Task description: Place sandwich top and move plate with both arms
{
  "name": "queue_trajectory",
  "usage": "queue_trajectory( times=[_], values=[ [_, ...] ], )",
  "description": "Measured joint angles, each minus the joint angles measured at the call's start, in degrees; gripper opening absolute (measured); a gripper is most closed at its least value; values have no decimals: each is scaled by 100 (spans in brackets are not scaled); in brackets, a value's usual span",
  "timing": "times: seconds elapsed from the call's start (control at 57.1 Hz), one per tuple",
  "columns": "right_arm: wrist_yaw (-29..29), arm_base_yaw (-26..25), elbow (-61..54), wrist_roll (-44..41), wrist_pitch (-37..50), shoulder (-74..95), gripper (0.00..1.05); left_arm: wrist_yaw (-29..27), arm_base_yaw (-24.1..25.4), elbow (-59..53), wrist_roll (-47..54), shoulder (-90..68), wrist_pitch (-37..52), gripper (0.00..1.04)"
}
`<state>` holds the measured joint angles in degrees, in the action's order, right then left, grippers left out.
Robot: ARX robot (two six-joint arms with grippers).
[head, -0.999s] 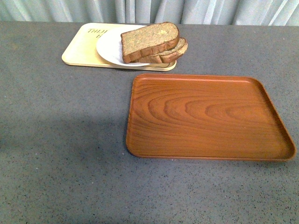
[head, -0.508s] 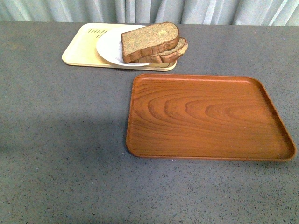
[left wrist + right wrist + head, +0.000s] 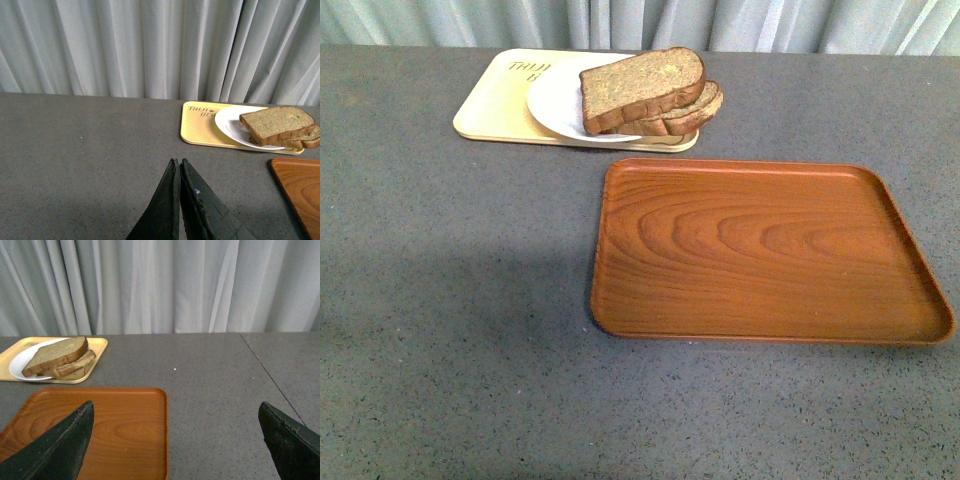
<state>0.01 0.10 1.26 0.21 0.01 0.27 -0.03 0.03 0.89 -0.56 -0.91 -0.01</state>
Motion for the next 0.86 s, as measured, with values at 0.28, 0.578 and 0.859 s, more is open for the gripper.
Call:
queue_trajectory(
  times=[0.28,0.578,0.859],
  values=[
    [-2,0,0,0,0,0,96,2,0,0,0,2,0,64],
    [-2,0,0,0,0,0,96,2,0,0,11,2,0,96],
    [-2,0,0,0,0,0,96,2,0,0,11,2,0,96]
  ],
)
